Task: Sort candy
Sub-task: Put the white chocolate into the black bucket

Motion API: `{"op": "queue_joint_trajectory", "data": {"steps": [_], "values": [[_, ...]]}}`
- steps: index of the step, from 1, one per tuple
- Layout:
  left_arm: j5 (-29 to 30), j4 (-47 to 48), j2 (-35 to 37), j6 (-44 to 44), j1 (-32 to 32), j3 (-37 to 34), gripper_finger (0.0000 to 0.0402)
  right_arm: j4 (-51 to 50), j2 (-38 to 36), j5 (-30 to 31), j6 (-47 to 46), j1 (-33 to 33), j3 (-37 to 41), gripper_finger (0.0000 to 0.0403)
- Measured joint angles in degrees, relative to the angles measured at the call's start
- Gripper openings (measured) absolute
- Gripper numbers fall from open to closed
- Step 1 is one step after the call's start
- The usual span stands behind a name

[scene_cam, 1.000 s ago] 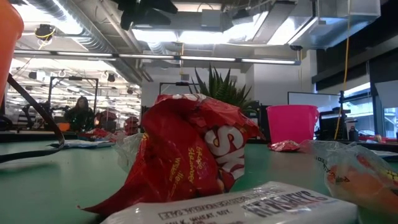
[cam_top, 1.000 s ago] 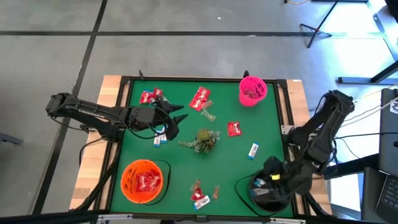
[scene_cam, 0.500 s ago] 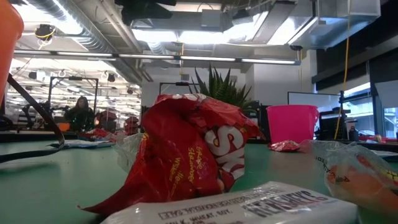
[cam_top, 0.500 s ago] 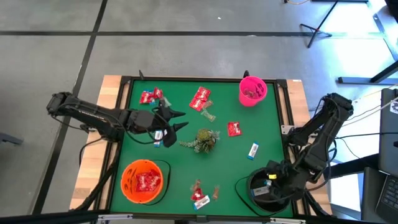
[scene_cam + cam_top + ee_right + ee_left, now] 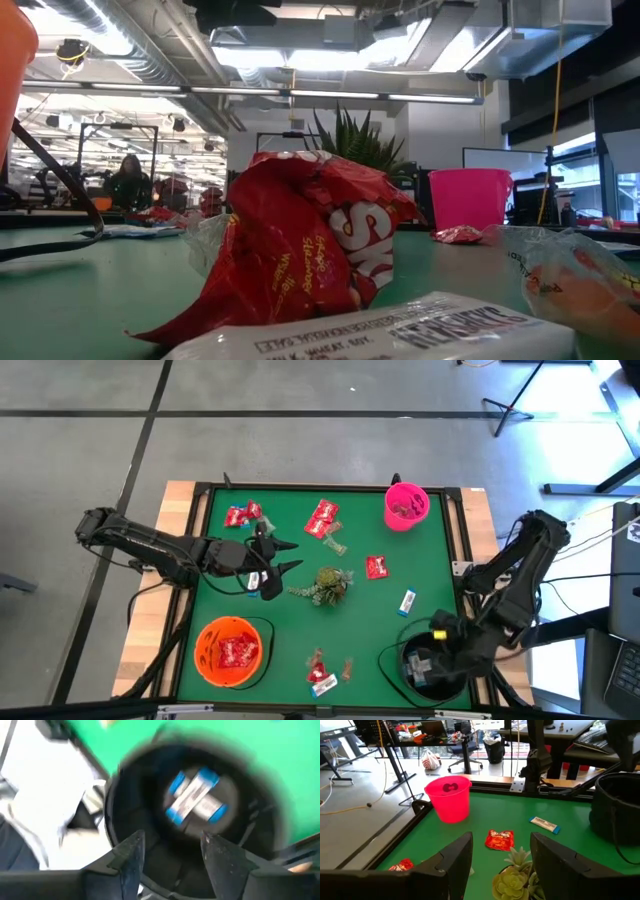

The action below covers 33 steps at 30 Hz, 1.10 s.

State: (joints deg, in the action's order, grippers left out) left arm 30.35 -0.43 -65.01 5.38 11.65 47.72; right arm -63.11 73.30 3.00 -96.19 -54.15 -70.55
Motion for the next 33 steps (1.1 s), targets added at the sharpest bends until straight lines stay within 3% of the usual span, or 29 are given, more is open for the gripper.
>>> {"op": "queue_joint_trajectory", "data": {"steps": [6, 11, 18, 26, 33], "values": [[0.1, 0.2, 0.0, -1.7, 0.0, 0.0, 0.0188, -15.8, -0.1, 9.3, 5.3, 7.3, -9.1, 0.0193], [-0.9, -0.5, 0.0, -2.7, -0.3, -0.5, 0.0188, -20.3, -0.1, 4.8, 6.6, 16.9, -5.9, 0.0193], [-5.6, -11.4, 1.5, -4.1, -2.6, -8.0, 0.0188, -12.7, 0.0, -0.6, 15.1, 26.7, 3.9, 0.0193], [-5.8, -12.2, 2.8, -2.6, -2.1, -10.6, 0.0188, -4.3, 0.0, -4.9, 23.6, 35.9, 14.3, 0.0198], [-5.9, -12.2, 2.8, -2.5, -1.0, -10.6, 0.0188, 4.2, 0.0, -8.8, 26.2, 41.0, 23.7, 0.0271]]}}
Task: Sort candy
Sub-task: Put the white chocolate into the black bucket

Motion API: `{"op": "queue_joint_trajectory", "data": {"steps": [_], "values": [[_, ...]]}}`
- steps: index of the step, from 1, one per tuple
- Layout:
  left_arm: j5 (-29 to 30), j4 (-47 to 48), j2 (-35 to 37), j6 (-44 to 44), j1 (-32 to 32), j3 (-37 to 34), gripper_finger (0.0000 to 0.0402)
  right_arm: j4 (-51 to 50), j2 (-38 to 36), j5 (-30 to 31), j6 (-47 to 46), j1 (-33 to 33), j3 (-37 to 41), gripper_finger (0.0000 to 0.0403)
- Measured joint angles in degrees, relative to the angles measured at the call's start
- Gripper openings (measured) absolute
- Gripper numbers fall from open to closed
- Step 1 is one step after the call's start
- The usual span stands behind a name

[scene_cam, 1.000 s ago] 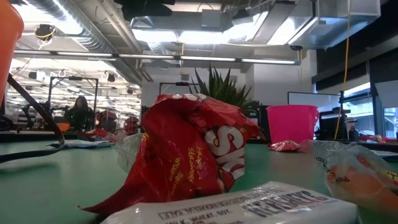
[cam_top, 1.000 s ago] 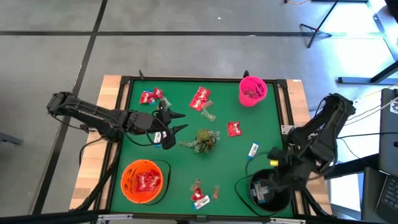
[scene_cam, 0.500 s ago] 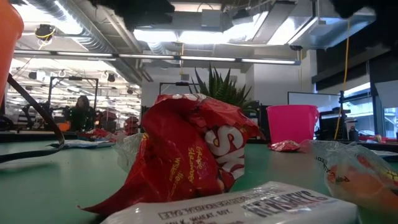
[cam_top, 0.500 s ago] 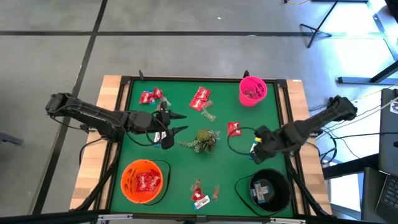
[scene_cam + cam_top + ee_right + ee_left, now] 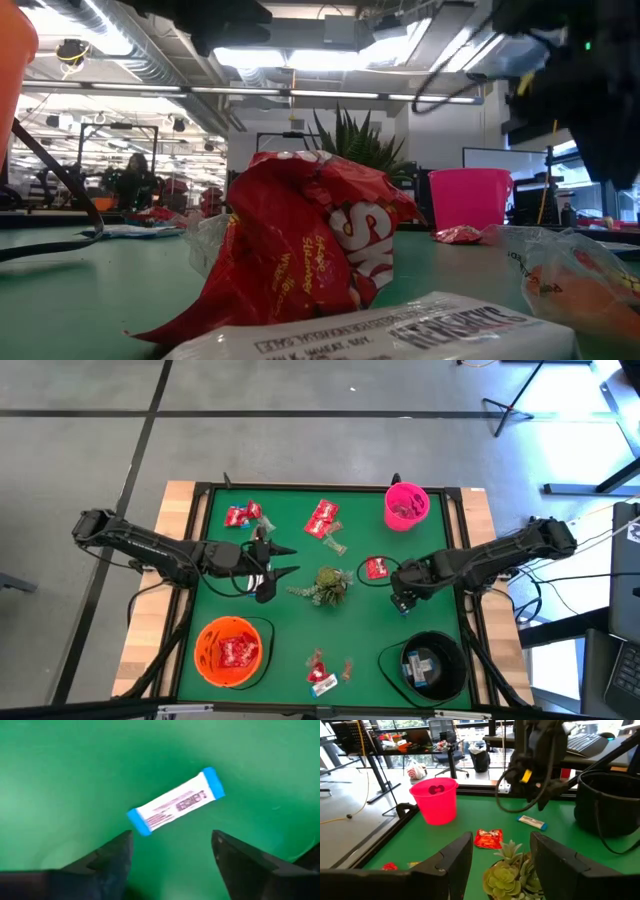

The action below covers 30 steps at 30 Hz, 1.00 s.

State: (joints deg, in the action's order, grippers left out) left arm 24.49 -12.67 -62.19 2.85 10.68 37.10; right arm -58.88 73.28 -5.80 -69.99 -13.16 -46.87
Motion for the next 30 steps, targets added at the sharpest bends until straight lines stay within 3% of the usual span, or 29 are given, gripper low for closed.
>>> {"op": "queue_joint_trajectory", "data": {"steps": [6, 10, 18, 30], "values": [[0.0, 0.6, 0.0, 0.1, 0.0, 0.0, 0.0188, 3.0, 0.0, 2.0, -1.3, 1.4, 5.5, 0.0345], [0.0, 0.6, 0.0, 0.4, 0.0, 0.0, 0.0188, 9.6, -1.3, 2.6, -4.0, 1.2, 9.1, 0.0366], [0.0, 0.8, 0.0, 1.5, 0.0, 0.0, 0.0188, 13.8, -5.4, 6.3, -10.8, 1.2, 14.8, 0.0359], [0.5, 0.9, 0.0, 1.6, 0.0, 0.0, 0.0188, 16.7, -5.2, 4.7, -15.3, 1.2, 16.9, 0.0338]]}}
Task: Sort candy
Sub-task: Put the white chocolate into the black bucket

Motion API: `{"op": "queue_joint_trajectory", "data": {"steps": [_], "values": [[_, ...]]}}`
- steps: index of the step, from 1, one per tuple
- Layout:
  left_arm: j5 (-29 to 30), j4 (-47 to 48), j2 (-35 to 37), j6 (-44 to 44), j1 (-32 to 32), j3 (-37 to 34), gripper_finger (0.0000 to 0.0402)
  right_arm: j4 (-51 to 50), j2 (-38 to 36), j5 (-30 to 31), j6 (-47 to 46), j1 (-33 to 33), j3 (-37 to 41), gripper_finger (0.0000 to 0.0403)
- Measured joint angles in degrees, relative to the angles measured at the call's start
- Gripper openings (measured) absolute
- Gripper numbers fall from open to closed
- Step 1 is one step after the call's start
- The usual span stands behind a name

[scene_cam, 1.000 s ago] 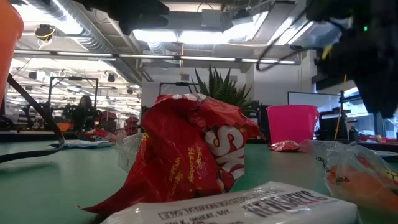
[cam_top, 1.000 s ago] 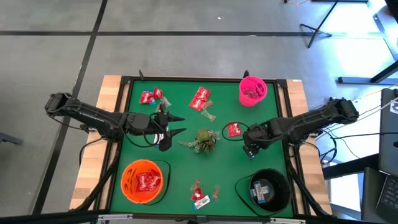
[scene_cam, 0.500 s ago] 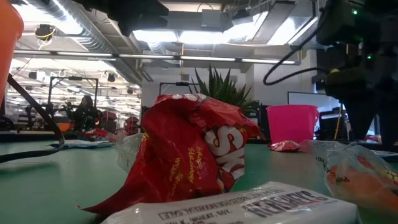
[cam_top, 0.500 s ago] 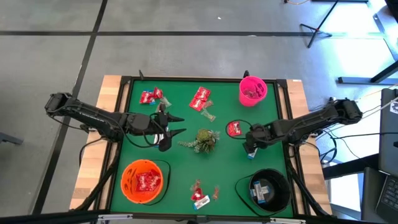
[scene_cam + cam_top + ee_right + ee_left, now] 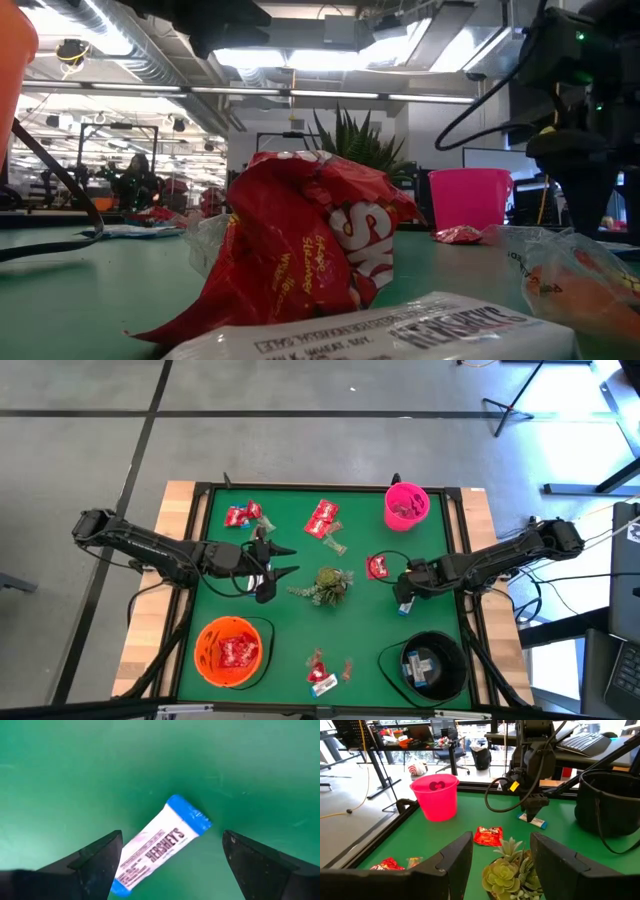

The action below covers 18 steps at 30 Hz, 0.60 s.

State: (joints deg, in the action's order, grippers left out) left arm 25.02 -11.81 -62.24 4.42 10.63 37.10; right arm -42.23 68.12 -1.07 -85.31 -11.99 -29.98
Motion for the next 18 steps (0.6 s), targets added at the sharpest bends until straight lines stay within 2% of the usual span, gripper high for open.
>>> {"op": "queue_joint_trajectory", "data": {"steps": [6, 12, 18], "values": [[0.1, 0.0, 0.0, 0.0, -0.2, 0.0, 0.0188, -0.7, 0.0, -0.8, 0.0, 0.0, 0.0, 0.0311], [0.4, -0.1, 0.0, 0.1, -0.2, 0.0, 0.0188, -7.2, 0.0, 0.0, 0.1, 0.0, 0.0, 0.0284], [0.8, -0.3, 0.0, 0.6, -0.2, 0.0, 0.0188, -8.8, -0.5, 1.7, 1.1, 0.0, -0.1, 0.0272]]}}
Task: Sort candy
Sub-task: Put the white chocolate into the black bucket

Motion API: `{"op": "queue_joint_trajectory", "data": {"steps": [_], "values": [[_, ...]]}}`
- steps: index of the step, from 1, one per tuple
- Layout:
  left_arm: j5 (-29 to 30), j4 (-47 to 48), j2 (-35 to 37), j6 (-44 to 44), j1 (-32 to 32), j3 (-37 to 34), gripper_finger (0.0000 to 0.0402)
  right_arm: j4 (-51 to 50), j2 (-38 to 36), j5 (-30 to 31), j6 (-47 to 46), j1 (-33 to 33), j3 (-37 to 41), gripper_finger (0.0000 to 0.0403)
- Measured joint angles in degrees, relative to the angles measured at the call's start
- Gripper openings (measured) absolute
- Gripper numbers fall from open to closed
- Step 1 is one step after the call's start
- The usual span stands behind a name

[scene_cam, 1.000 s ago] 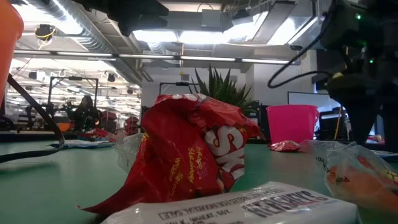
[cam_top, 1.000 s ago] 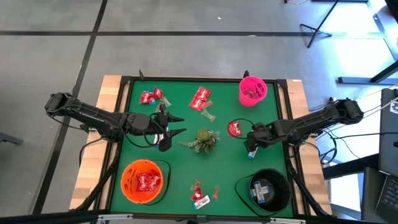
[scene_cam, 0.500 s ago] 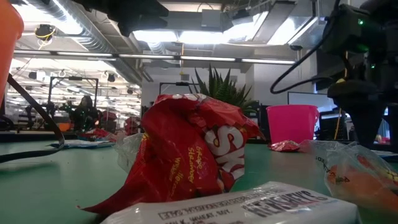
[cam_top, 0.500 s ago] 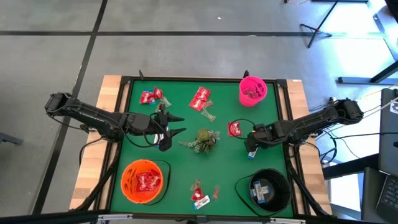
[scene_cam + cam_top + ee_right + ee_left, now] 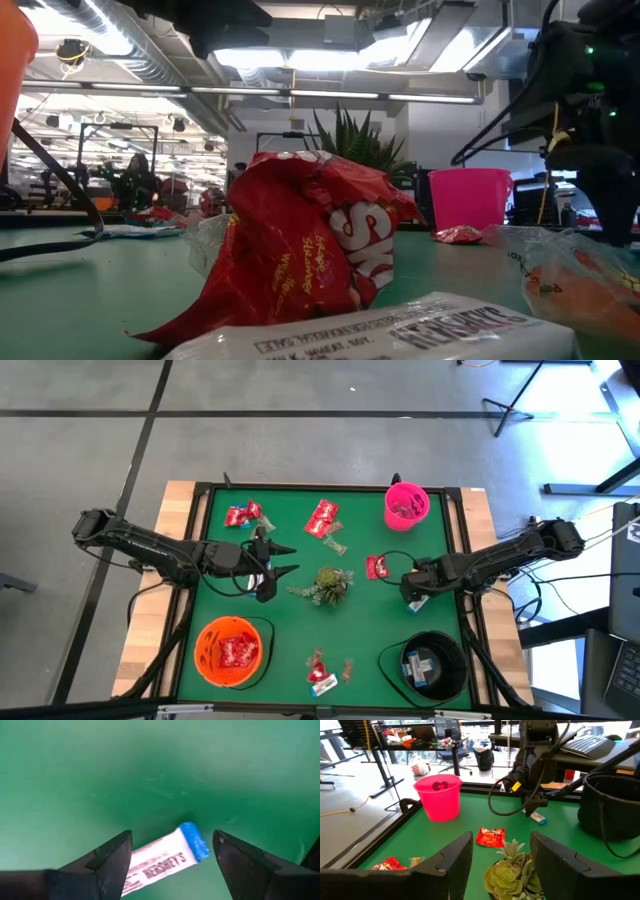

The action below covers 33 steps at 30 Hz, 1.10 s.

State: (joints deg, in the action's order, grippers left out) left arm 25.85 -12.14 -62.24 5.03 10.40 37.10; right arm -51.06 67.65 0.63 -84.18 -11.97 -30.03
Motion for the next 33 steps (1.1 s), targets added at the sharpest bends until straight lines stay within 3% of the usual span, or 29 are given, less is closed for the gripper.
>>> {"op": "queue_joint_trajectory", "data": {"steps": [5, 14, 19, 25, 33], "values": [[0.2, 0.0, 0.0, 0.6, 0.0, 0.0, 0.0188, -2.7, -0.1, 0.1, 4.9, 0.0, -3.6, 0.0271], [0.2, 0.0, 0.0, 0.8, 0.0, 0.0, 0.0188, -11.4, -0.1, 3.8, 43.6, -0.5, -15.4, 0.0271], [0.2, 0.1, 0.0, 1.9, 0.0, 0.0, 0.0188, -11.4, -0.1, 1.7, 61.5, -4.8, -14.4, 0.0271], [0.2, 0.7, 0.0, 2.1, 0.0, 0.0, 0.0188, -11.0, 0.0, -0.2, 66.2, -9.7, -9.4, 0.0271], [0.2, 0.7, 0.0, 2.2, 0.0, 0.0, 0.0188, -10.4, 0.8, -0.2, 65.7, -13.8, -9.3, 0.0271]]}}
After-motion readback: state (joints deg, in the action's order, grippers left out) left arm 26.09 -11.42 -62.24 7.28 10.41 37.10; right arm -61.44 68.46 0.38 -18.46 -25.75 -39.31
